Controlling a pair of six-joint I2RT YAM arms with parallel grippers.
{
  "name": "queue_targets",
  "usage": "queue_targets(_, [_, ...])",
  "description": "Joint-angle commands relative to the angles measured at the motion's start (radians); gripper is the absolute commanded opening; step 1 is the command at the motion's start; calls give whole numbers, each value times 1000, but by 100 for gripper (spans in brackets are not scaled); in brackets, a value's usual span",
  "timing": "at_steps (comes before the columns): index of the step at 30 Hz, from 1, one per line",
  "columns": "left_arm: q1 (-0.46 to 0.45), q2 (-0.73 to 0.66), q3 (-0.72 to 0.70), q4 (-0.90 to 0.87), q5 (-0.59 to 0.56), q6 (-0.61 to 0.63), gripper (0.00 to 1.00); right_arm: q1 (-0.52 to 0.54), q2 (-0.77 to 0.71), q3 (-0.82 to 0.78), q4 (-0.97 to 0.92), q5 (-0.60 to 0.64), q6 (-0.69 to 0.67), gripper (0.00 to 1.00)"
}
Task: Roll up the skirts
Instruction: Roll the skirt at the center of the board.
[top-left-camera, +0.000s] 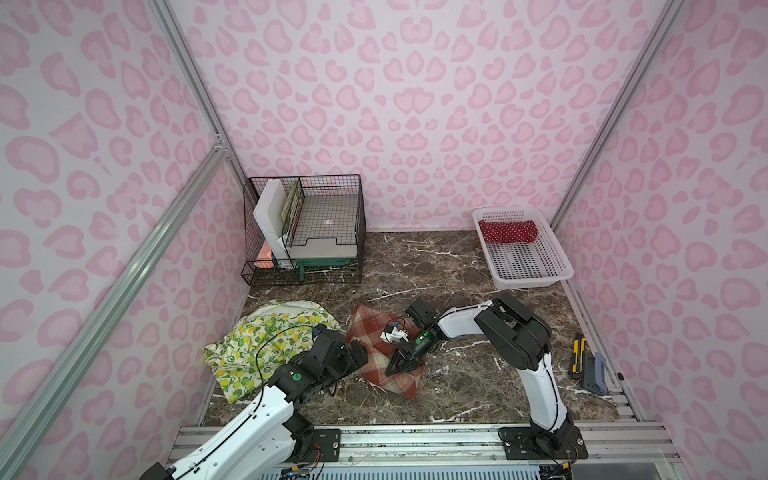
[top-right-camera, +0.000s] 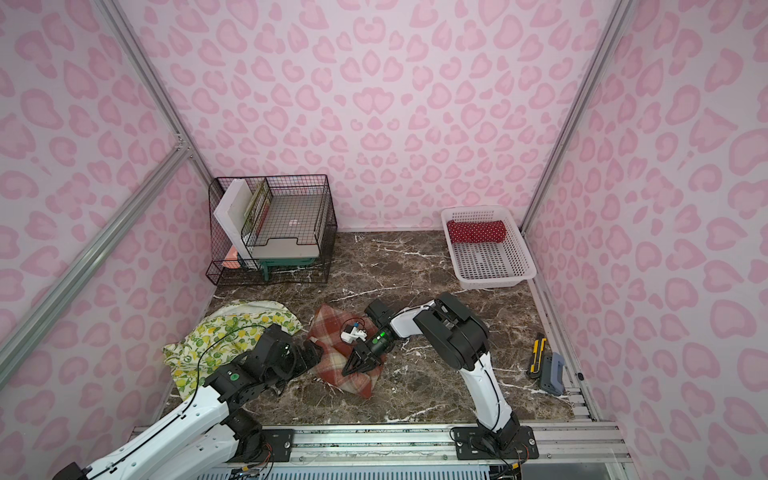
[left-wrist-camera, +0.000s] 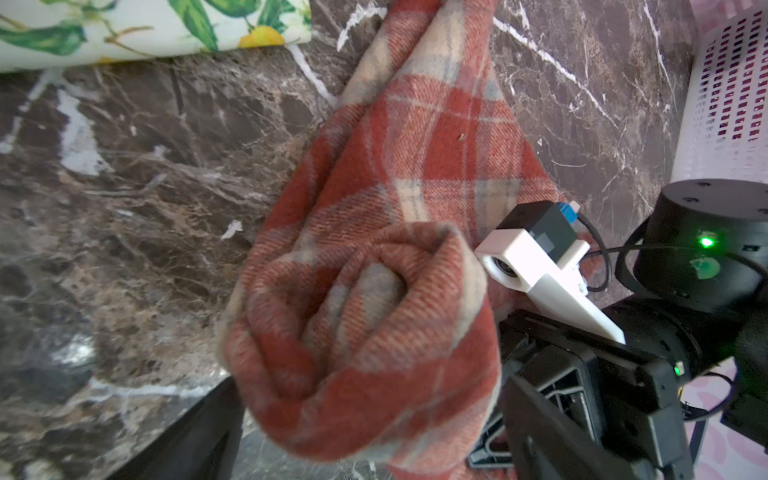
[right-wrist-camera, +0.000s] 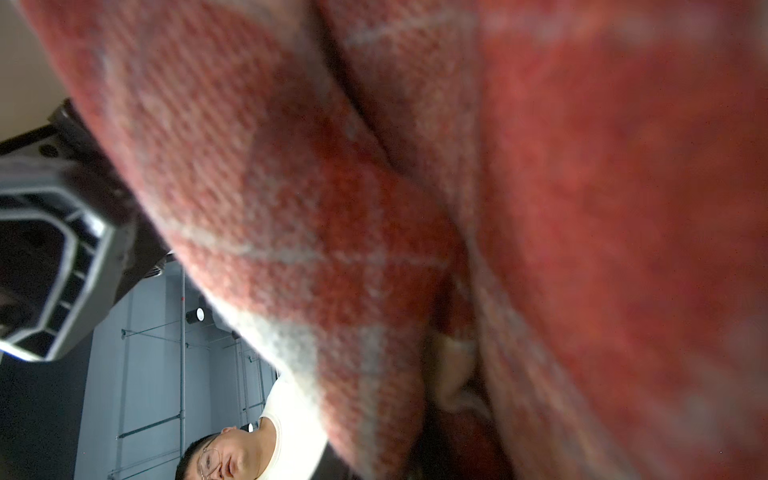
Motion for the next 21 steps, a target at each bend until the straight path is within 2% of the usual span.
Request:
queue_targets(1, [-20, 48, 3, 64, -43, -49, 98, -2, 41, -21, -45, 299, -50, 0])
queue_targets(7, [-63, 166, -7, 7, -172, -117, 88, -28, 25, -36, -48, 282, -71, 0])
queue_targets(11, [-65, 231, 4, -16, -230, -116, 71, -28, 22, -45, -57, 290, -87, 2])
queue_targets(12, [-65, 245, 8, -17, -239, -109, 65, -26, 21, -45, -61, 292, -90, 4])
queue_targets(15, [-65, 293, 37, -18, -256, -73, 38, -23, 15, -44, -93, 333, -110, 16])
queue_targets(17, [-65, 328, 68, -42, -262, -50, 9, -19, -14, -57, -111, 405, -112, 31])
queue_targets(18, [-64, 340, 81, -51, -261, -43, 0, -19, -38, -70, -113, 450, -103, 36])
queue_targets(21, [-65, 376, 99, -58, -243, -23, 0, -18, -161, -114, -129, 557, -88, 42])
